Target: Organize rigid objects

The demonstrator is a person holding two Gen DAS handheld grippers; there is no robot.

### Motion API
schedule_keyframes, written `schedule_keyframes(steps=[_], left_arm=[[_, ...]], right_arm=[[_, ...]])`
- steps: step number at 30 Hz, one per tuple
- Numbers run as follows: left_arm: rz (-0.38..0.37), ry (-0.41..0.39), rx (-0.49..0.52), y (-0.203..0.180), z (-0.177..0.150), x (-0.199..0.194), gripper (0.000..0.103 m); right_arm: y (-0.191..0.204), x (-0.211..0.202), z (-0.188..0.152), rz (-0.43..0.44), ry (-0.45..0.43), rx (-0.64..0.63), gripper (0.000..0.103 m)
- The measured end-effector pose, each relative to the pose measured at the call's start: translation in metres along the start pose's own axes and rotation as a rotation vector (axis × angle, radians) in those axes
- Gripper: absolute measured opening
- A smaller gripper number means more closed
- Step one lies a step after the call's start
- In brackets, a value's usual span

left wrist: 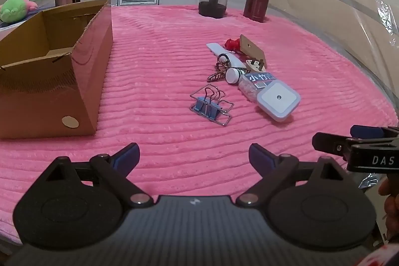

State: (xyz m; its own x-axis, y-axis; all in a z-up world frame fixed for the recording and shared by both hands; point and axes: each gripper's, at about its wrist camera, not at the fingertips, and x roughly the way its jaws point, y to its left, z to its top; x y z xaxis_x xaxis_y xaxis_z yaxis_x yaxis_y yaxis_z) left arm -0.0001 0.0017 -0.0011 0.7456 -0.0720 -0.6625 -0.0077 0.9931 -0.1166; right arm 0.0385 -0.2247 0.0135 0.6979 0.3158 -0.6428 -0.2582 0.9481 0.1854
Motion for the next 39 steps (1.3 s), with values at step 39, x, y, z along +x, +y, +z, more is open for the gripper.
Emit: schedule_keyframes(steps=[39], left_arm=[[-0.026, 0.005, -0.014, -0.0001, -0.0018, 0.0030, 0.092]], right_arm=[[-0.0002, 0.0004, 0.0000, -0.006, 0.002, -0.004, 0.101]])
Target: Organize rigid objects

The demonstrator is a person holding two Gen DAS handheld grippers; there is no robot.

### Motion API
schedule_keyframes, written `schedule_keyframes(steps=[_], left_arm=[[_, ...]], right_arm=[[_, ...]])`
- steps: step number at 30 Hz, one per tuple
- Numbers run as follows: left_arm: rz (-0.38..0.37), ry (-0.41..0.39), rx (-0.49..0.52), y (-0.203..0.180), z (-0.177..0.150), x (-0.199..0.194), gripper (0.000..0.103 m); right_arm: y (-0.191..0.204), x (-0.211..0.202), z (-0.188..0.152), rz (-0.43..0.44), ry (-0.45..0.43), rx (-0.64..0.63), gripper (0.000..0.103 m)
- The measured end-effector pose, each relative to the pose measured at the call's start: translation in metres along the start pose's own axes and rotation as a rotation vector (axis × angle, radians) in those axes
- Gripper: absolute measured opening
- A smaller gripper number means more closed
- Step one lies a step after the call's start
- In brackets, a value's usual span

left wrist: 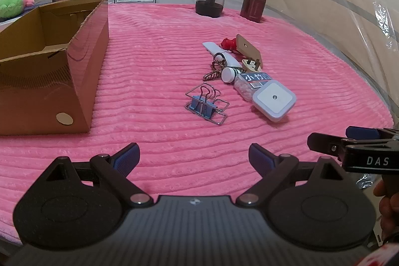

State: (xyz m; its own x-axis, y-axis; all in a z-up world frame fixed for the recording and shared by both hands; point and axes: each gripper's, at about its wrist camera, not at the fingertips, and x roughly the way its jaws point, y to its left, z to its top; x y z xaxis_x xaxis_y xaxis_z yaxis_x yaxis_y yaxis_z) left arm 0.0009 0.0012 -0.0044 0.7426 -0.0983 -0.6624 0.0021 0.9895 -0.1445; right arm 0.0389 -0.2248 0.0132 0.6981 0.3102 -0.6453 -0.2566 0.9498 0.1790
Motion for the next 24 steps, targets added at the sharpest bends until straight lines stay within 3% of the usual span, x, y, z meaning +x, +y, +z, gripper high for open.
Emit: schedule_keyframes(steps=[24], left_arm=[[-0.005, 0.005, 0.006, -0.0021, -0.0004, 0.0024, 0.092]], right_arm=[[-0.0037, 0.0023, -0.0007, -0.005, 0.002, -0.005, 0.101]])
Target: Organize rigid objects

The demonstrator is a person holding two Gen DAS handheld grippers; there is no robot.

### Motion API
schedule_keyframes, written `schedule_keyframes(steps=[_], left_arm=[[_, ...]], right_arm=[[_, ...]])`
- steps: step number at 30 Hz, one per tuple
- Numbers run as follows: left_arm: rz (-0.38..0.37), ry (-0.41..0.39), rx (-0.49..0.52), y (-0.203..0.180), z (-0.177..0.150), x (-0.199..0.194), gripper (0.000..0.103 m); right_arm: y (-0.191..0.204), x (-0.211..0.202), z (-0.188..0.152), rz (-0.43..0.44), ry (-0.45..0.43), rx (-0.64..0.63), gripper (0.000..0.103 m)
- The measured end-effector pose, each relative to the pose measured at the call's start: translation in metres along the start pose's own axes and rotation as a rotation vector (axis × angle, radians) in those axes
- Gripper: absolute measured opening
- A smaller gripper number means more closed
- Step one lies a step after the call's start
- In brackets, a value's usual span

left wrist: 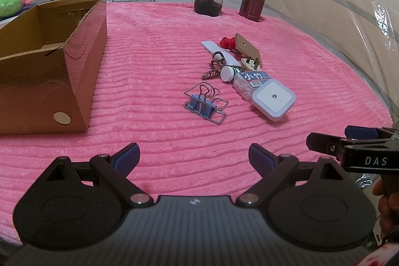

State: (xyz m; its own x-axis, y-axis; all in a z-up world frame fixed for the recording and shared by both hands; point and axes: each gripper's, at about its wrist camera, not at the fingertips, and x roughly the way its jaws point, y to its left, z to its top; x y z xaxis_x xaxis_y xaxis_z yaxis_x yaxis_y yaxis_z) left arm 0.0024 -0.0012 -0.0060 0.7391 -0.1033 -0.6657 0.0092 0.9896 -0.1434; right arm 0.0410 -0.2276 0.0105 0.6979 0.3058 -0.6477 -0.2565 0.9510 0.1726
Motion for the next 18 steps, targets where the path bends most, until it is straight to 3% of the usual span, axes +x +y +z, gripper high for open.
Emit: schedule_keyframes(steps=[18], left_arm=[[-0.037, 0.028, 0.035, 0.005, 0.011, 0.026, 0.091]], right_arm=[[-0.010, 0.017, 0.003, -0.024, 0.021, -0.013, 0.101]])
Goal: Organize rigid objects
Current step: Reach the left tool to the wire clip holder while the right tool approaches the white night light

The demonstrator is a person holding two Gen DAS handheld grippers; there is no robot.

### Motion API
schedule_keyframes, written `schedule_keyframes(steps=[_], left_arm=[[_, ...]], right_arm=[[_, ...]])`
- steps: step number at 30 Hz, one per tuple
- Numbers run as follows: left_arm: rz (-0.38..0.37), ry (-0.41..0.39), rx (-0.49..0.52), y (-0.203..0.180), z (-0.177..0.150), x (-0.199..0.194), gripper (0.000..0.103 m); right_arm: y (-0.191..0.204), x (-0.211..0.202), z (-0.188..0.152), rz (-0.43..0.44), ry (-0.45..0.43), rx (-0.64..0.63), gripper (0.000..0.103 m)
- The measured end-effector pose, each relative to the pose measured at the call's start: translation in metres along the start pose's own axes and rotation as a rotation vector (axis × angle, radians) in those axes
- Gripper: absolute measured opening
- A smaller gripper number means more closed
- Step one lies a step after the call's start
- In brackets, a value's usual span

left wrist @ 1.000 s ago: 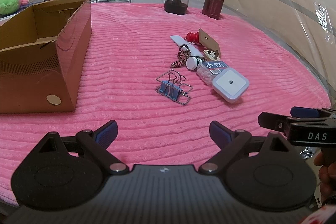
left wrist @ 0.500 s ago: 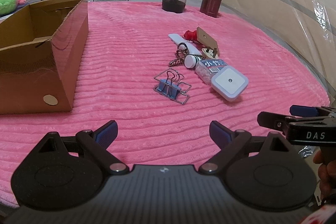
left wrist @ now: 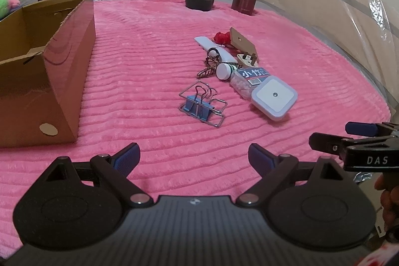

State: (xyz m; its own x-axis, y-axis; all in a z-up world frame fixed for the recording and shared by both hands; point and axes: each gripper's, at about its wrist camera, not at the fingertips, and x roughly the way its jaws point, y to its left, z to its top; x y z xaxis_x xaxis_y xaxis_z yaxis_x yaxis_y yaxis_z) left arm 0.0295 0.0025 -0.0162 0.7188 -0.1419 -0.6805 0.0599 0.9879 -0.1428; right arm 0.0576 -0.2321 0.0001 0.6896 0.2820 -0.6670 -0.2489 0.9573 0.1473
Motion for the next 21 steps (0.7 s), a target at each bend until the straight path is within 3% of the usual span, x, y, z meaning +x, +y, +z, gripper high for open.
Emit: schedule_keyframes(steps=[11, 21], left_arm=[[-0.070, 0.014, 0.098, 0.007, 0.015, 0.030, 0.091], [-0.120, 0.022, 0.296, 0.004, 0.025, 0.070, 0.091]], right_arm=[[-0.006, 0.021, 0.006, 0.032, -0.022, -0.083, 0.101], [0.004, 0.048, 0.013, 0.042, -0.067, -0.321, 0.100]])
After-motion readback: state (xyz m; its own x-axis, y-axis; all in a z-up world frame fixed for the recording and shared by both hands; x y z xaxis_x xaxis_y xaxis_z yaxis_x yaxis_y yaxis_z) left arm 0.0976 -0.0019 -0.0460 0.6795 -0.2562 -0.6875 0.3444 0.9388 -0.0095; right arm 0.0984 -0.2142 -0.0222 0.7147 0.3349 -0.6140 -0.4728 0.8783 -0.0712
